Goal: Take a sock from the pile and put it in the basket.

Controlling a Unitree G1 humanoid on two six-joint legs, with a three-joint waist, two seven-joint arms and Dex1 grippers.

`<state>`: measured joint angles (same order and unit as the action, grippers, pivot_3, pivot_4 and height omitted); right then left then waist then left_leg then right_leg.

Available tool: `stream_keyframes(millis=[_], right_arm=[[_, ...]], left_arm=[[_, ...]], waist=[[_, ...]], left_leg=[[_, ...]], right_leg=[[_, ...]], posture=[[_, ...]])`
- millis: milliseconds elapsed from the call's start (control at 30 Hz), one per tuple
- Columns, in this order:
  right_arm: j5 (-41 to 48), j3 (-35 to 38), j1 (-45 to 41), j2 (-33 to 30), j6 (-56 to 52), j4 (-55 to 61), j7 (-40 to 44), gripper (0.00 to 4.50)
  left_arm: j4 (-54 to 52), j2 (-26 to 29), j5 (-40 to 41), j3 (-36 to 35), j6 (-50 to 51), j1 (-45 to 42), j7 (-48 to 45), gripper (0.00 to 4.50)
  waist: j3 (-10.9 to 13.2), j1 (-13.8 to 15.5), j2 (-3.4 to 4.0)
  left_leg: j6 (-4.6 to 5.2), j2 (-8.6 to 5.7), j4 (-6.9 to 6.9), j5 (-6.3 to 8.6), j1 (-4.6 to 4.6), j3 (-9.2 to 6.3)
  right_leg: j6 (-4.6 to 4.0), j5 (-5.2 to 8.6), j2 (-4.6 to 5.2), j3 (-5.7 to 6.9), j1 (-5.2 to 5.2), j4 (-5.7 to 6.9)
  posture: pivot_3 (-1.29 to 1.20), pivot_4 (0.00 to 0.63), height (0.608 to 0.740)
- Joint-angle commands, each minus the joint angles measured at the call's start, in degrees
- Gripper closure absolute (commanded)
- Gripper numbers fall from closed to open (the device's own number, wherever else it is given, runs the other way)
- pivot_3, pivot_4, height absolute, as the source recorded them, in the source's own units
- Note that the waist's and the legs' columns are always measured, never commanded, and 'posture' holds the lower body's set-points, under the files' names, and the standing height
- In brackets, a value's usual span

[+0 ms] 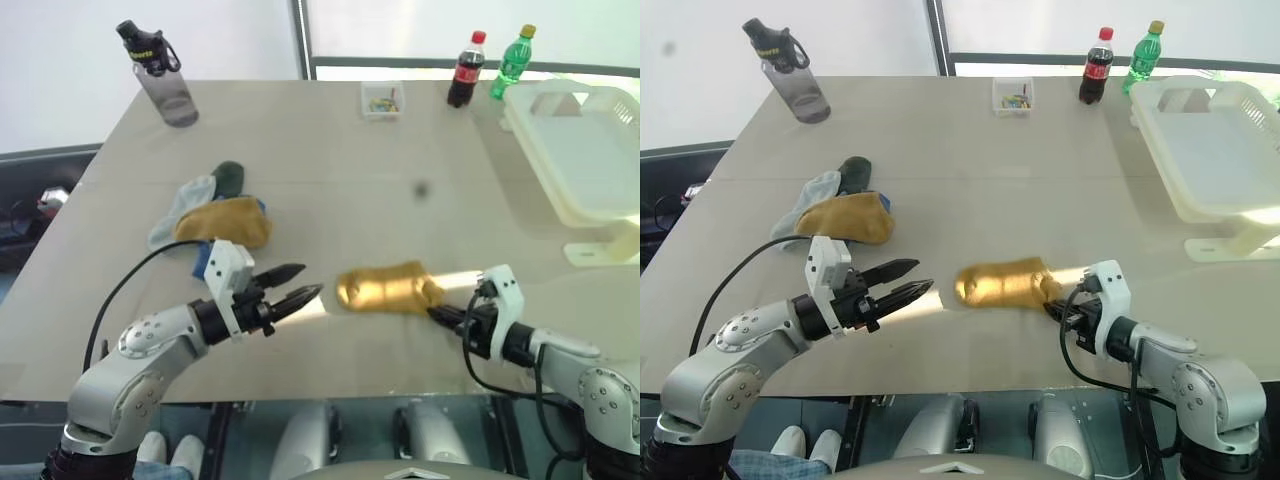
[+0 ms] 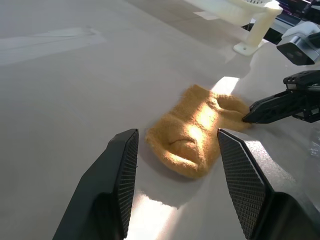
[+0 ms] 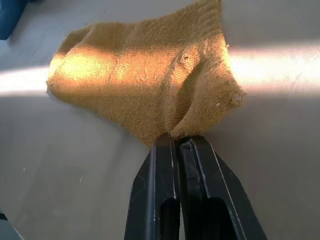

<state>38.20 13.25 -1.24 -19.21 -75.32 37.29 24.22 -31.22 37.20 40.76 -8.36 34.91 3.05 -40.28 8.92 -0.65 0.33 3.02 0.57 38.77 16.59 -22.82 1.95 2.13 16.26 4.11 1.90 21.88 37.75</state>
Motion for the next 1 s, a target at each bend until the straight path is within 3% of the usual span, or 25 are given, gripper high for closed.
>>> stream_keyframes(millis=[33,267,433,567,800,1000], right_arm=[[0.30,0.19,-1.10,-0.98,2.66,-0.41,-0.34,3.44],[2.37,-0.22,1.52,-9.81,9.04,0.16,7.82,0.22],[2.88,3.97,4.69,-18.86,19.87,-1.95,19.82,0.22],[5.46,10.67,2.34,-18.43,33.31,-6.59,27.65,0.22],[10.18,14.78,-3.24,-23.84,37.42,-12.40,34.78,0.22],[9.97,12.67,-7.11,-26.61,39.34,-15.26,37.17,0.22]], left_arm=[[-0.63,0.17,-0.16,-0.18,-1.03,-0.38,-0.80,1.82],[-1.16,-0.27,-0.07,-0.93,-0.91,0.29,0.09,1.82],[0.08,-0.58,-0.89,-1.96,-2.17,1.01,0.28,1.82],[2.28,-1.53,-3.84,-1.13,-3.08,-0.01,2.77,1.82],[10.53,-6.28,-12.66,3.06,-6.24,-8.27,8.71,1.82],[21.49,-8.52,-22.14,6.76,-9.75,-16.85,13.11,1.82]], waist=[[0.00,0.03,0.00],[0.02,0.27,-0.04],[0.07,0.34,-0.11],[0.18,0.27,-0.31],[0.25,1.35,-0.40],[0.28,1.58,-0.46]], left_leg=[[0.00,0.00,0.00,0.00,0.00,0.00],[0.01,-0.02,0.01,0.00,0.00,0.00],[0.06,-0.02,0.01,0.02,0.00,0.00],[0.26,0.00,0.04,0.13,0.16,0.00],[0.26,0.00,0.21,0.13,0.12,-0.03],[0.09,-0.01,0.30,0.03,0.04,-0.03]], right_leg=[[0.00,0.00,-0.02,0.00,0.00,0.00],[0.01,0.00,-0.04,0.01,-0.03,-0.02],[0.02,0.00,-0.07,0.01,-0.04,-0.02],[0.03,0.00,-0.13,0.00,-0.18,0.02],[0.04,-0.01,-0.16,0.04,-0.20,0.09],[0.04,-0.01,-0.14,0.07,-0.20,0.11]], posture=[[0.00,0.150,0.740],[0.00,0.150,0.740],[0.00,0.150,0.740],[0.00,0.150,0.740],[0.00,0.150,0.740],[0.00,0.150,0.740]])
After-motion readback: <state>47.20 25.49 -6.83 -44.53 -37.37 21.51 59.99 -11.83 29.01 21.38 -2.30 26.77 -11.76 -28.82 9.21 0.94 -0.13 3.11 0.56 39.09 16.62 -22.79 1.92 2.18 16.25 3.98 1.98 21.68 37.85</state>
